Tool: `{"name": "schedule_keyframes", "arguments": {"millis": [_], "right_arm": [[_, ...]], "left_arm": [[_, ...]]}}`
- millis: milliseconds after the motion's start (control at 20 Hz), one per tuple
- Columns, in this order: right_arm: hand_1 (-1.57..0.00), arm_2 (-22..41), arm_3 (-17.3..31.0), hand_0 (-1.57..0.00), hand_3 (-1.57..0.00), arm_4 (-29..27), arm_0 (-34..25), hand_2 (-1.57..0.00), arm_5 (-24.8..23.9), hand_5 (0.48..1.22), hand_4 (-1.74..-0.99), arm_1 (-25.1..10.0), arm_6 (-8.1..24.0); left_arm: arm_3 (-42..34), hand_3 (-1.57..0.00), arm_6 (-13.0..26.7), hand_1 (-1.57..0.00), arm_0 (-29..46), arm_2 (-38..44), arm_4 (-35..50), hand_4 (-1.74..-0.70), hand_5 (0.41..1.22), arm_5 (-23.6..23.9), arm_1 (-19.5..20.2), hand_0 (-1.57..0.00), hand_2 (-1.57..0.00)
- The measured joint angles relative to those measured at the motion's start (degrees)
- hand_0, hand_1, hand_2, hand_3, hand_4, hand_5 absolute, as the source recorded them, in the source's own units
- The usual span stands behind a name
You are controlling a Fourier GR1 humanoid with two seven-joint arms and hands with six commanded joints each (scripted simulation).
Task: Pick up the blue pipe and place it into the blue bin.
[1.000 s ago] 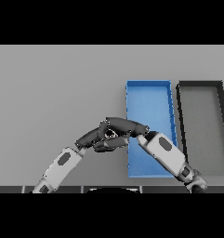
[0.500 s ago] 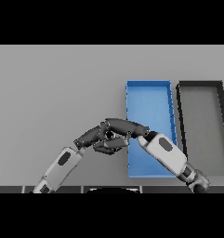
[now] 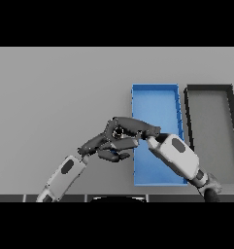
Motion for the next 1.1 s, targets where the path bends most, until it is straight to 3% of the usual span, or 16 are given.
{"name": "schedule_keyframes", "arguments": {"millis": [100,250,350,550,750,900,1100], "right_arm": [[-1.57,-1.6,-0.6,-1.57,-1.57,-5.7,-2.6,-1.57,-2.6,1.221,-1.659,-0.3,2.7],[-1.57,-5.8,-0.8,-1.57,-1.57,-14.5,-8.4,-1.57,-7.5,1.154,-1.699,-2.2,7.0],[-1.57,-9.4,0.3,-1.57,-1.57,-19.6,-12.6,-1.57,-8.7,1.134,-1.714,-4.0,5.6],[-1.57,-14.5,6.6,-1.57,-1.57,-18.9,-21.9,-1.57,-12.5,1.11,-1.73,-7.8,3.7],[-1.57,-17.9,18.2,-1.57,-1.57,-12.7,-25.3,-1.57,-14.9,1.135,-1.736,-10.0,3.4],[-1.57,-19.5,24.6,-1.57,-1.57,-8.7,-22.2,-1.57,-14.6,1.124,-1.739,-12.0,4.5],[-1.57,-20.0,26.6,-1.57,-1.57,-6.2,-14.2,-1.57,-14.8,1.122,-1.74,-12.1,6.7]], "left_arm": [[0.3,0.0,1.9,0.0,-0.7,-0.1,0.2,-0.92,0.507,-0.5,-0.2,0.0,0.0],[-0.7,0.0,2.3,0.0,-0.4,-0.3,0.6,-0.92,0.503,-0.5,-0.4,0.0,0.0],[-1.4,0.0,2.6,0.0,0.3,-0.5,0.4,-0.92,0.503,-0.2,-0.3,0.0,0.0],[-1.6,0.0,1.4,0.0,-0.2,-0.4,0.3,-0.9,0.495,-0.6,0.3,0.0,0.0],[-1.9,0.0,1.9,0.0,0.3,-0.2,0.9,-0.91,0.49,-1.2,0.8,0.0,0.0],[-1.5,0.0,1.5,0.0,0.9,-0.1,1.1,-0.91,0.489,-1.0,0.5,0.0,0.0],[-0.7,0.0,1.3,0.0,0.0,0.9,1.3,-0.89,0.483,-1.4,1.3,0.0,0.0]]}}
